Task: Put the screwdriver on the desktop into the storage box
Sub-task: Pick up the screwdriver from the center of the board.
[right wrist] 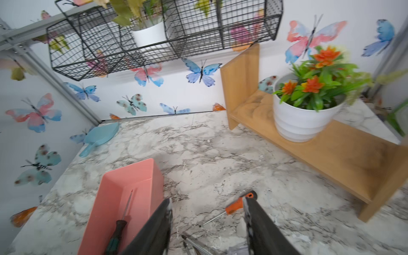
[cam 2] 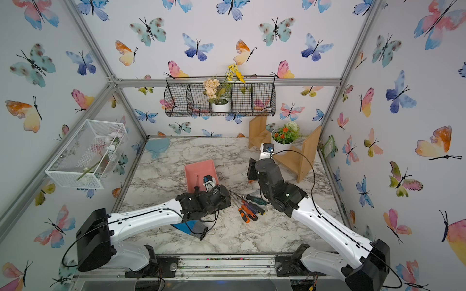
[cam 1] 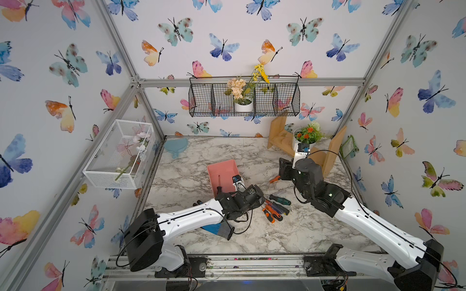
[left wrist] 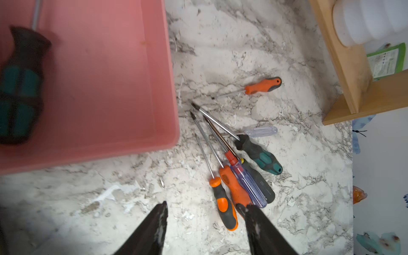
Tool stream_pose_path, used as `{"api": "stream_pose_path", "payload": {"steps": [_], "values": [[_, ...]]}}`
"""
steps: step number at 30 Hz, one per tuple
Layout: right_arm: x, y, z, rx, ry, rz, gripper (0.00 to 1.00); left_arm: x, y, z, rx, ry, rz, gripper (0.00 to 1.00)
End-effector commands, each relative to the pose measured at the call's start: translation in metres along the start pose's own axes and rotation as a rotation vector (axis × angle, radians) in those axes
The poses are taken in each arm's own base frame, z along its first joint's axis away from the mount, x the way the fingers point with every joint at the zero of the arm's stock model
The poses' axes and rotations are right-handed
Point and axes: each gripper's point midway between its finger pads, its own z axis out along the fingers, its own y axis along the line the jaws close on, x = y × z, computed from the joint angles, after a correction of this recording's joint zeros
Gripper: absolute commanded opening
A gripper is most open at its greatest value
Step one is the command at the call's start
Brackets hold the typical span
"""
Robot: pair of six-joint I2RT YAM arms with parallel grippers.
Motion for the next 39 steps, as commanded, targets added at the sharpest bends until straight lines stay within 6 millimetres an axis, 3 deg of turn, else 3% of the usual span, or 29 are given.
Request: {"api": "stream_pose_path", "payload": {"steps": [1, 3, 7, 14, 18, 32, 39], "values": [[0.008, -0.047, -0.004, 0.183, 0.001, 0.034, 0.53, 0.022, -0.002, 0.015, -0.052, 0.09, -0.137, 0.56], [0.016, -0.06, -0.005, 0.205, 0.026, 0.063, 0.53, 0.034, -0.003, 0.024, -0.069, 0.141, -0.163, 0.5], [0.03, -0.07, -0.006, 0.219, 0.059, 0.09, 0.52, 0.055, 0.001, 0.041, -0.111, 0.221, -0.214, 0.48], [0.035, -0.071, 0.0, 0.22, 0.096, 0.09, 0.52, 0.074, -0.006, 0.061, -0.111, 0.293, -0.244, 0.48], [0.038, -0.07, 0.002, 0.212, 0.112, 0.081, 0.52, 0.086, -0.01, 0.071, -0.107, 0.343, -0.261, 0.37], [0.042, -0.067, 0.007, 0.193, 0.134, 0.073, 0.53, 0.101, -0.014, 0.084, -0.113, 0.393, -0.269, 0.4], [0.034, -0.065, 0.009, 0.199, 0.125, 0.05, 0.53, 0.105, -0.013, 0.09, -0.128, 0.413, -0.288, 0.4]]}}
